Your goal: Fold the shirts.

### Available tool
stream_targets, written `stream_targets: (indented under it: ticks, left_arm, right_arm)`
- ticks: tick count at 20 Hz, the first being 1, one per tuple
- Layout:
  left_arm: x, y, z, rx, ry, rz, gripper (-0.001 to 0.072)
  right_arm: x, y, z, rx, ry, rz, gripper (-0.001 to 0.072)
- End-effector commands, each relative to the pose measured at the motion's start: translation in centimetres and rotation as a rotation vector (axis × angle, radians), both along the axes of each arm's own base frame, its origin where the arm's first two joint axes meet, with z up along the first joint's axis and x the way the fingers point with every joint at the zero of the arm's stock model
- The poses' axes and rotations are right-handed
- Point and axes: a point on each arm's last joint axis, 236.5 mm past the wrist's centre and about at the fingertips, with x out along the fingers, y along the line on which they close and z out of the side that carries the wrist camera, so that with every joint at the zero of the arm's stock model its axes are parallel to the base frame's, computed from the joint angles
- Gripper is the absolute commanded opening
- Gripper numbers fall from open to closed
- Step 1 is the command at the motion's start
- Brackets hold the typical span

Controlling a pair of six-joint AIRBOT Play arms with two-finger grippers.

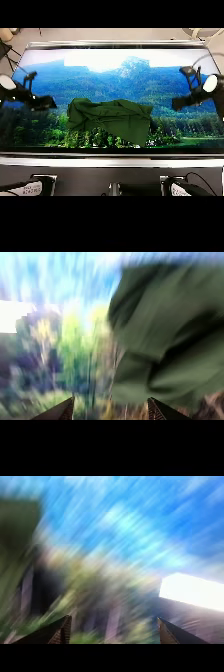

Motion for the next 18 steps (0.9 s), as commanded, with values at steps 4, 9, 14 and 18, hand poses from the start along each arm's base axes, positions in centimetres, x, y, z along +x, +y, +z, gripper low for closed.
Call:
stream_targets:
  ticks: [4, 9, 14, 18]
  left_arm:
    - [-4.6, -4.4, -7.7, -0.205, 0.072, 0.048, 0.0558]
    - [-2.0, -4.4, -8.4, -0.156, -0.039, 0.052, 0.0557]
    - [-1.8, -5.5, -8.4, -0.152, -0.053, 0.028, 0.0141]
    - [-2.4, -5.9, -7.6, -0.171, -0.030, -0.023, 0.0031]
  right_arm:
    - [-8.1, 7.2, -6.9, 0.410, 0.208, 0.088, 0.0626]
    - [-8.7, 9.1, -7.5, 0.494, 0.198, 0.130, 0.0680]
    - [-10.2, 12.1, -11.1, 0.486, 0.295, 0.172, 0.0703]
    - [-10.7, 14.2, -13.4, 0.468, 0.377, 0.122, 0.0698]
